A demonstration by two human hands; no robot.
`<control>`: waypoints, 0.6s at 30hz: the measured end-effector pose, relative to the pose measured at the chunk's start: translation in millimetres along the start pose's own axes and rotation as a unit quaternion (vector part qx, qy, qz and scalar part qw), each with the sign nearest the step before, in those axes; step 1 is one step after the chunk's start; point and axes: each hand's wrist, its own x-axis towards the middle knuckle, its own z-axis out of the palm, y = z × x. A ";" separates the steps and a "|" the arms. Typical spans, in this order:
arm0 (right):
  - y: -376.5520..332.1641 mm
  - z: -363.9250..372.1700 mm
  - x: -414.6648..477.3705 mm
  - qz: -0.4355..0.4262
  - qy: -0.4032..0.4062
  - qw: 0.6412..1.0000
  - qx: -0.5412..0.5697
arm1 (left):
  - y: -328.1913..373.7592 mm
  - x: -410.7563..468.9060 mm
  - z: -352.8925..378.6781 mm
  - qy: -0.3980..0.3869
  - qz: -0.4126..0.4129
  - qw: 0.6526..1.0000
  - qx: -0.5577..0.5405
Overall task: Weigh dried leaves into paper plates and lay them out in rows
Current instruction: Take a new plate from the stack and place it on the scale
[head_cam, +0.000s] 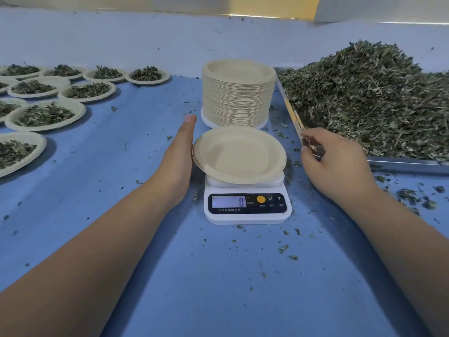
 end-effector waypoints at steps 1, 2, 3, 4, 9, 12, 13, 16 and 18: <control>-0.3 -0.2 0.0 0.002 -0.001 1.000 0.001 | -1.6 0.1 -0.1 -0.007 0.002 1.000 0.006; -0.5 -0.5 -0.1 0.003 -0.001 1.000 0.002 | -2.5 0.0 -0.3 -0.013 0.003 1.000 0.008; -0.6 -1.0 -0.2 0.004 -0.002 1.000 0.002 | -2.2 -0.5 -0.7 -0.019 0.001 1.000 0.005; -0.7 -1.4 -0.2 0.004 -0.004 1.000 0.003 | -1.7 -0.5 -1.0 -0.026 -0.003 1.000 0.002; -1.1 -1.5 -1.3 0.005 -0.008 1.000 0.009 | -0.5 -0.6 -0.6 -0.019 0.007 1.000 -0.003; -0.8 -1.2 -0.9 0.006 0.000 1.000 0.020 | 1.7 -1.6 1.1 -0.007 -0.003 1.000 -0.017; -1.0 -2.2 -1.0 0.006 0.000 1.000 0.022 | 2.7 -2.2 1.5 -0.003 -0.004 1.000 -0.027; -1.1 -5.7 2.0 0.011 -0.013 1.000 0.024 | 1.2 1.8 1.1 0.007 -0.004 0.998 -0.064; 1.0 -9.4 17.0 0.031 -0.057 0.998 -0.002 | 0.2 3.0 0.8 0.014 -0.005 0.996 -0.083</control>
